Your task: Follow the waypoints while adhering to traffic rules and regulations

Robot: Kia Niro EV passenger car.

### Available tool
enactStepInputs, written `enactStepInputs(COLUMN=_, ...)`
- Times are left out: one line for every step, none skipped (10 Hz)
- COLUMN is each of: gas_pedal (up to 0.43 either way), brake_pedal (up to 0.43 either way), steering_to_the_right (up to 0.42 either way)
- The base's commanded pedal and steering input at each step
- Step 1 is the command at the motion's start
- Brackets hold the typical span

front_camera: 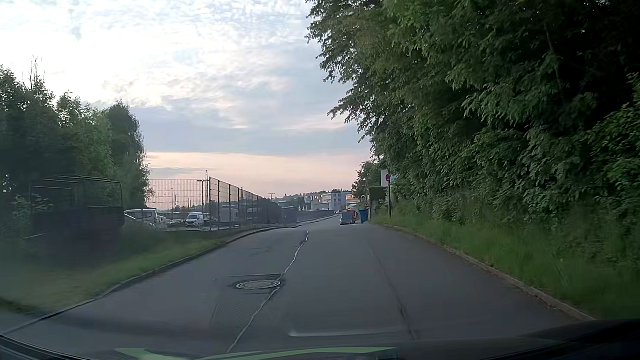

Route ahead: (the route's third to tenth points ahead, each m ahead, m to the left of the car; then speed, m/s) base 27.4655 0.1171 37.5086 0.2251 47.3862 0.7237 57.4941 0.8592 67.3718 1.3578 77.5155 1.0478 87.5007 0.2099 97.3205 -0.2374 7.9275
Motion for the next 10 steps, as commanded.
enactStepInputs(gas_pedal=0.079, brake_pedal=0.000, steering_to_the_right=0.000)
enactStepInputs(gas_pedal=0.067, brake_pedal=0.000, steering_to_the_right=-0.001)
enactStepInputs(gas_pedal=0.067, brake_pedal=0.000, steering_to_the_right=-0.004)
enactStepInputs(gas_pedal=0.067, brake_pedal=0.000, steering_to_the_right=-0.006)
enactStepInputs(gas_pedal=0.067, brake_pedal=0.000, steering_to_the_right=-0.006)
enactStepInputs(gas_pedal=0.047, brake_pedal=0.000, steering_to_the_right=-0.006)
enactStepInputs(gas_pedal=0.039, brake_pedal=0.000, steering_to_the_right=-0.008)
enactStepInputs(gas_pedal=0.039, brake_pedal=0.000, steering_to_the_right=-0.009)
enactStepInputs(gas_pedal=0.039, brake_pedal=0.000, steering_to_the_right=-0.010)
enactStepInputs(gas_pedal=0.039, brake_pedal=0.000, steering_to_the_right=-0.011)
